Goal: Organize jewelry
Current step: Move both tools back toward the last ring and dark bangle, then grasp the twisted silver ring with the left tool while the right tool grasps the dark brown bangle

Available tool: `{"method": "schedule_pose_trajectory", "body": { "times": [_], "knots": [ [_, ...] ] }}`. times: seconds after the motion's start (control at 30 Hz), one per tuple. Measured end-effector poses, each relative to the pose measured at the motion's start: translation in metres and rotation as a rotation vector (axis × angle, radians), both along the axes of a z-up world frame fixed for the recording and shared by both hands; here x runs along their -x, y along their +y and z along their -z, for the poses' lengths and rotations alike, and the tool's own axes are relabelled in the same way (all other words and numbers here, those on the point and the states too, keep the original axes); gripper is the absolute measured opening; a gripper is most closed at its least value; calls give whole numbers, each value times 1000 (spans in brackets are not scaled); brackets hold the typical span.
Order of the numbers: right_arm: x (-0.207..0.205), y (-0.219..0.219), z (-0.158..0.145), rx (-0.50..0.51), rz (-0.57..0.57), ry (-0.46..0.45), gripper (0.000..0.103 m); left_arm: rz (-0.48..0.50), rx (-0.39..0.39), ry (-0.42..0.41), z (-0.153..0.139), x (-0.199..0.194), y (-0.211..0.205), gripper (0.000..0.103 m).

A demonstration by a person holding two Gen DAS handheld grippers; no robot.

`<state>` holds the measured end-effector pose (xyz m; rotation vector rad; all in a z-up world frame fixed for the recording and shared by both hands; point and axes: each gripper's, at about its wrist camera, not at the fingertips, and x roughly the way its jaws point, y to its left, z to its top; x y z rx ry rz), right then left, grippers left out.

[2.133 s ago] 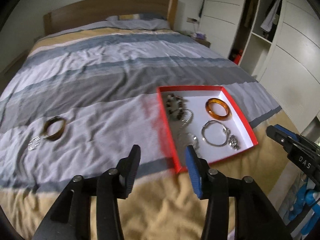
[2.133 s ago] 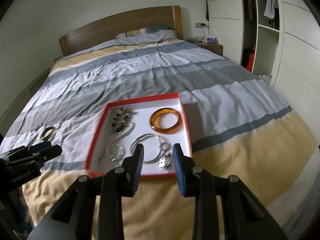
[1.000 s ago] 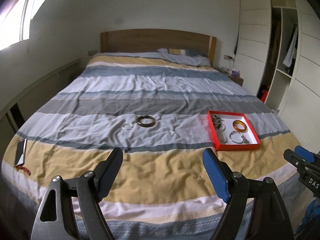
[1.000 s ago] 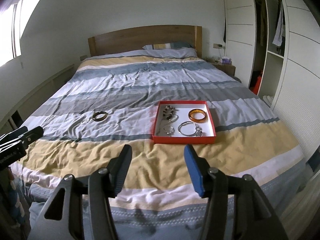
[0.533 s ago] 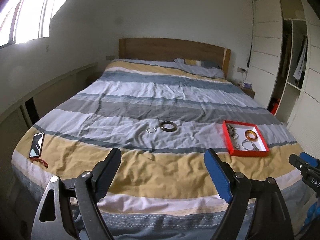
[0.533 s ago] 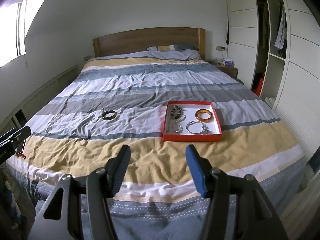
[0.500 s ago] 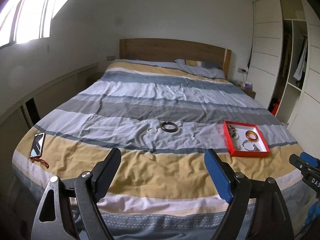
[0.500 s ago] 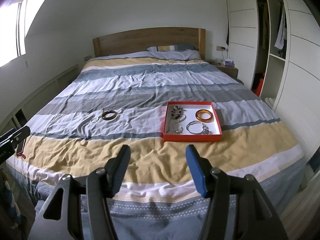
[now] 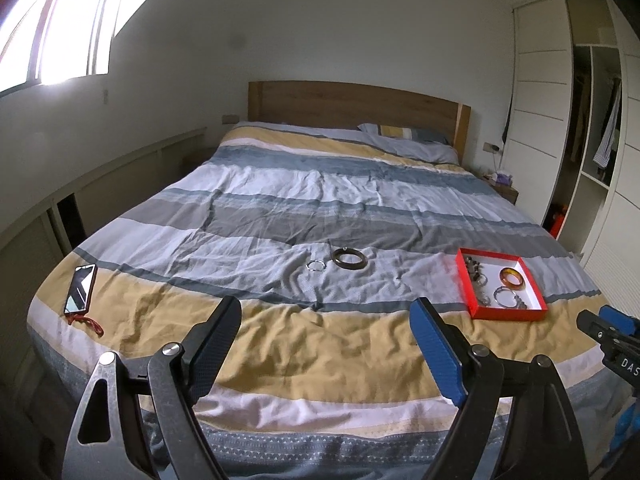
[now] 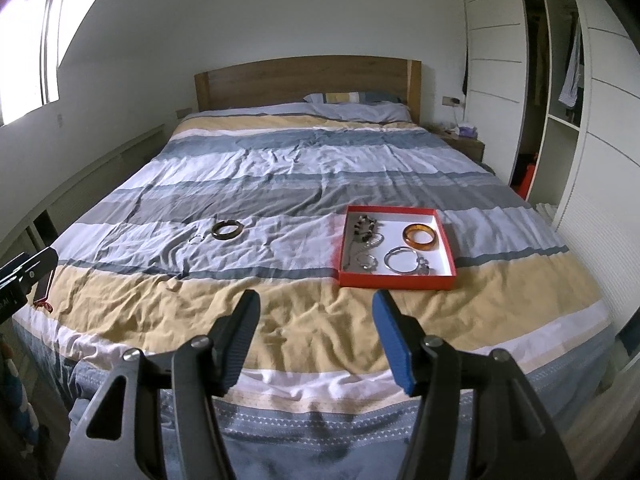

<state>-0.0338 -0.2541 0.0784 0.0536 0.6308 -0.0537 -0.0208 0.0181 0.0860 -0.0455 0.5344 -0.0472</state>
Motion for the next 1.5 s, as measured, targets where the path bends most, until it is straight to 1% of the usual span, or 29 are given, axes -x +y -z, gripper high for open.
{"method": "schedule_pose_trajectory", "body": {
  "times": [0.2,0.4,0.63,0.8,0.97,1.03,1.23,1.33,1.4,1.47,1.5],
  "knots": [
    [-17,6,14,-9,-41,24,57,-4,5,15,5,-7,2,85],
    [-40,7,34,-22,-70,64,57,4,-8,63,22,-31,-4,85],
    [-72,10,61,-28,-106,120,57,10,-11,134,52,-68,-8,85],
    [-102,14,81,-36,-138,161,57,2,-24,199,79,-98,-6,85],
    [-134,16,100,-44,-165,193,57,-31,9,273,106,-136,11,85],
    [-149,17,107,-46,-180,203,57,-36,24,289,113,-150,16,83],
    [-200,26,119,-48,-231,200,57,-35,70,331,134,-210,26,71],
    [-227,33,124,-48,-260,192,57,-38,97,351,145,-242,32,62],
    [-242,37,127,-53,-273,187,57,-48,115,364,153,-265,36,53],
    [-261,41,132,-60,-290,184,57,-49,143,376,161,-285,40,49],
    [-268,43,135,-62,-296,184,57,-46,148,379,163,-291,41,49]
  ]
}}
